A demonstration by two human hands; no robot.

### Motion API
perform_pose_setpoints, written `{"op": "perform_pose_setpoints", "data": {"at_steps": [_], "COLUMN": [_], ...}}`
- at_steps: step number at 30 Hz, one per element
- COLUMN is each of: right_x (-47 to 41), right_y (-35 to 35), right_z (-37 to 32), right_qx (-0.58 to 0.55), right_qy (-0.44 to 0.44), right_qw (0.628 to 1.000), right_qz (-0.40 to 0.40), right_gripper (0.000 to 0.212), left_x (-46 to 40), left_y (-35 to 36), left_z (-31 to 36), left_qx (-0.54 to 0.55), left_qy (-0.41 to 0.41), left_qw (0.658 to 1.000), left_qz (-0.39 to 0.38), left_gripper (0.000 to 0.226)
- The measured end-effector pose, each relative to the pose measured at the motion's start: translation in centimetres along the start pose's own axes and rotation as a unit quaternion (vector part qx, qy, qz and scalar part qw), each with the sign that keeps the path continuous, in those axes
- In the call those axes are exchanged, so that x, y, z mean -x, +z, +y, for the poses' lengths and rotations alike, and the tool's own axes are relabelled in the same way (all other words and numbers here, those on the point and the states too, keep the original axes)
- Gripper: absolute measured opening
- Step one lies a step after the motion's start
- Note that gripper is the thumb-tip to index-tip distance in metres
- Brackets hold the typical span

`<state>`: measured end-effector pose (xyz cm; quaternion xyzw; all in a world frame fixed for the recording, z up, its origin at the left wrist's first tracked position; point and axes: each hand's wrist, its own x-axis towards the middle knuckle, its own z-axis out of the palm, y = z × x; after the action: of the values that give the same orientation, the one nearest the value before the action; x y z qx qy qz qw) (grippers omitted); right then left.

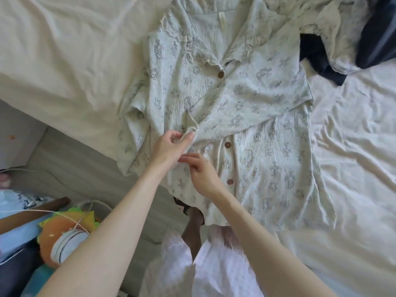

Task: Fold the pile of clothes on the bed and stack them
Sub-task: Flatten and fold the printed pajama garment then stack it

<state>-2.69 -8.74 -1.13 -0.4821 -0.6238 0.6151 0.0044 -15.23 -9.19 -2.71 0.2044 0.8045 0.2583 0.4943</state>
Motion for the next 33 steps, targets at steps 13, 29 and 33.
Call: {"op": "perform_pose_setpoints", "data": {"at_steps": [13, 29, 33], "right_x": [-2.8, 0.0, 0.9], "right_y": [-3.7, -3.7, -3.2], "right_z": [0.3, -0.1, 0.4], "right_qx": [-0.599, -0.36, -0.268], "right_qy": [0.218, 0.154, 0.171], "right_qw": [0.756, 0.885, 0.927], "right_qz": [0.15, 0.253, 0.197], "right_gripper": [0.013, 0.013, 0.018], "left_x": [-1.1, 0.4, 1.2], "left_y": [-4.8, -5.2, -5.5], "left_z": [-0.8, -0.4, -2.6], "left_qx": [0.133, 0.061, 0.1], "left_qy": [-0.166, 0.003, -0.031], "left_qw": [0.976, 0.997, 0.993], "left_qz": [0.043, -0.04, -0.05], "left_gripper": [0.023, 0.02, 0.01]}}
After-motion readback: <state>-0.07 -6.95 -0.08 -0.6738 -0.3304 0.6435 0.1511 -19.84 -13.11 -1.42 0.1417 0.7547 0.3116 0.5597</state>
